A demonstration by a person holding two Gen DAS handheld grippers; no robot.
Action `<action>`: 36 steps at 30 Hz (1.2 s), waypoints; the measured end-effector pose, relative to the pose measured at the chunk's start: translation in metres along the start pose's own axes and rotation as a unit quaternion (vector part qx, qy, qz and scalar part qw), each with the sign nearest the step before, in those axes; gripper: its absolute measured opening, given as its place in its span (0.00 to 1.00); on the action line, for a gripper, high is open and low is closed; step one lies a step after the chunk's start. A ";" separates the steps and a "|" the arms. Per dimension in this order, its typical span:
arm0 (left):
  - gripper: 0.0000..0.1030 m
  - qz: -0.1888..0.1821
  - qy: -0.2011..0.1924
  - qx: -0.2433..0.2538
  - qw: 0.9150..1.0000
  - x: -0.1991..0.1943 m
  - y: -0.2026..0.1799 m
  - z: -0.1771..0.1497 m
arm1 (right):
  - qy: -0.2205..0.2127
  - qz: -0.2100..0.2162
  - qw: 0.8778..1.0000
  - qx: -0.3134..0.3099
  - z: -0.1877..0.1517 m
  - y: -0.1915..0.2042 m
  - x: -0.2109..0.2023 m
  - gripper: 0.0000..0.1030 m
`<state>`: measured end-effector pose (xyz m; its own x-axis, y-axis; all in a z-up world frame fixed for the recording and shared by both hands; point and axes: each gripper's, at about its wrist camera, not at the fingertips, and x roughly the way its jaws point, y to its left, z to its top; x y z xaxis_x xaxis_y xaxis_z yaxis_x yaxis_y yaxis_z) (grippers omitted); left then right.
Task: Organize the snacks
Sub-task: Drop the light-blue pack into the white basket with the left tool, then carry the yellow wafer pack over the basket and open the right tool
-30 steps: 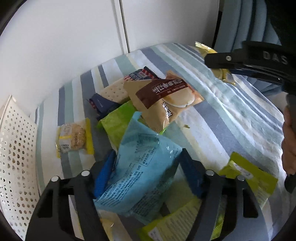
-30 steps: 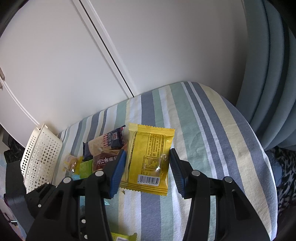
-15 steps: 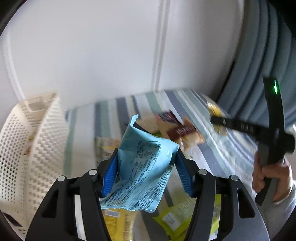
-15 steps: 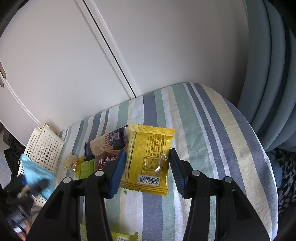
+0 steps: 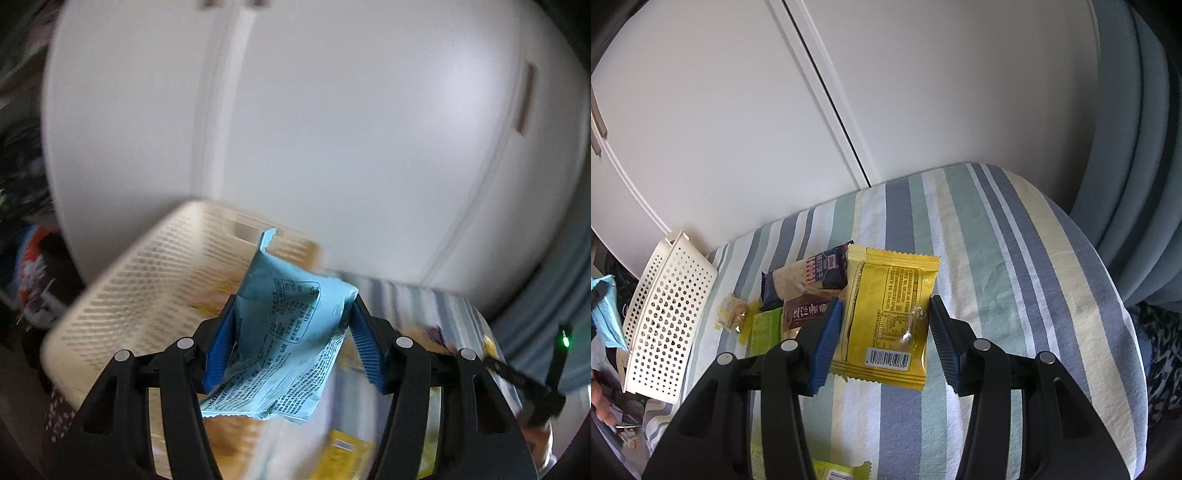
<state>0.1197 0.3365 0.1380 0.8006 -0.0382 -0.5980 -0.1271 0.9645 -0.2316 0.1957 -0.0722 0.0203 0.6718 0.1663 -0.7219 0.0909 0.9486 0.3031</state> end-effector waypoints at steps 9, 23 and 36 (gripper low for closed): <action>0.95 0.088 -0.009 -0.031 0.996 0.006 0.023 0.006 | 0.005 0.002 1.000 -0.011 -0.003 0.007 0.002 0.47; 0.97 0.117 -0.036 -0.026 0.992 -0.002 0.013 0.008 | -0.009 0.037 0.999 -0.009 -0.003 0.010 -0.006 0.47; 0.97 0.138 -0.075 -0.031 0.987 -0.029 0.022 0.021 | -0.036 0.090 0.993 -0.069 0.000 0.070 -0.037 0.47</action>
<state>0.1061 0.3641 0.1664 0.8078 0.2682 -0.5249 -0.3845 0.9147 -0.1245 0.1771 -0.0125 0.0686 0.7196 0.3223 -0.6150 -0.1345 0.9337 0.3318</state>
